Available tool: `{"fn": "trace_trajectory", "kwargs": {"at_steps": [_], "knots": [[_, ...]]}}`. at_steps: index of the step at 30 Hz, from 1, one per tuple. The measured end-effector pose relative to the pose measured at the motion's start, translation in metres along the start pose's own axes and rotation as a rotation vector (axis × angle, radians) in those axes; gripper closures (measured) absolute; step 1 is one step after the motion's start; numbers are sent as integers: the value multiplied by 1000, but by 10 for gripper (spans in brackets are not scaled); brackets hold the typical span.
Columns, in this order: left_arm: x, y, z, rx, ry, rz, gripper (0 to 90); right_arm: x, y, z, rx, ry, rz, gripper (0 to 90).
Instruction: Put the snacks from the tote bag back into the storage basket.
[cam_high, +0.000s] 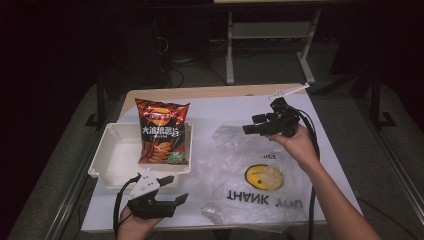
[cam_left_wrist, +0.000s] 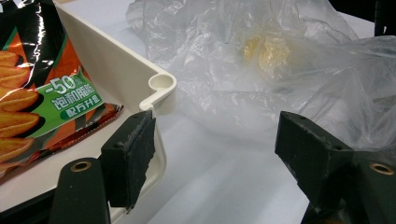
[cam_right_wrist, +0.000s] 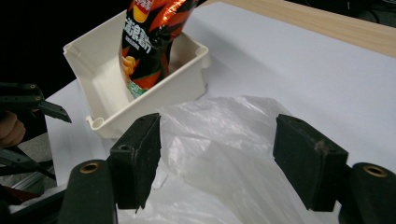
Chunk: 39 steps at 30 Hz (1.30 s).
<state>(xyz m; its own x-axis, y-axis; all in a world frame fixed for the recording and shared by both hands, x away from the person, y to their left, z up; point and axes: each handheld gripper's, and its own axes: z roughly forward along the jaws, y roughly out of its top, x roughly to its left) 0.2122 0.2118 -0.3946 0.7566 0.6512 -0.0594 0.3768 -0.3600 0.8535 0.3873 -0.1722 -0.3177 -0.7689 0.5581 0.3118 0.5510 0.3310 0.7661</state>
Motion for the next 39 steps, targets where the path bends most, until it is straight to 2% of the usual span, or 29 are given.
{"fn": "trace_trajectory", "kwargs": {"at_steps": [6, 11, 25, 33, 39], "knots": [[0, 0, 0, -1, -1, -6, 281, -9, -11, -11, 0, -17, 26, 309], [0, 0, 0, -2, 0, -9, 280, -13, -19, -20, -17, -20, 35, 312], [1, -1, 0, -8, 1, -17, 275, -22, -40, -40, -20, -44, 51, 308], [0, -1, 2, 4, -4, -12, 274, -28, -58, -53, -57, -48, 73, 308], [0, -1, 2, 5, -7, -15, 274, -31, -66, -59, -63, -57, 89, 298]]}}
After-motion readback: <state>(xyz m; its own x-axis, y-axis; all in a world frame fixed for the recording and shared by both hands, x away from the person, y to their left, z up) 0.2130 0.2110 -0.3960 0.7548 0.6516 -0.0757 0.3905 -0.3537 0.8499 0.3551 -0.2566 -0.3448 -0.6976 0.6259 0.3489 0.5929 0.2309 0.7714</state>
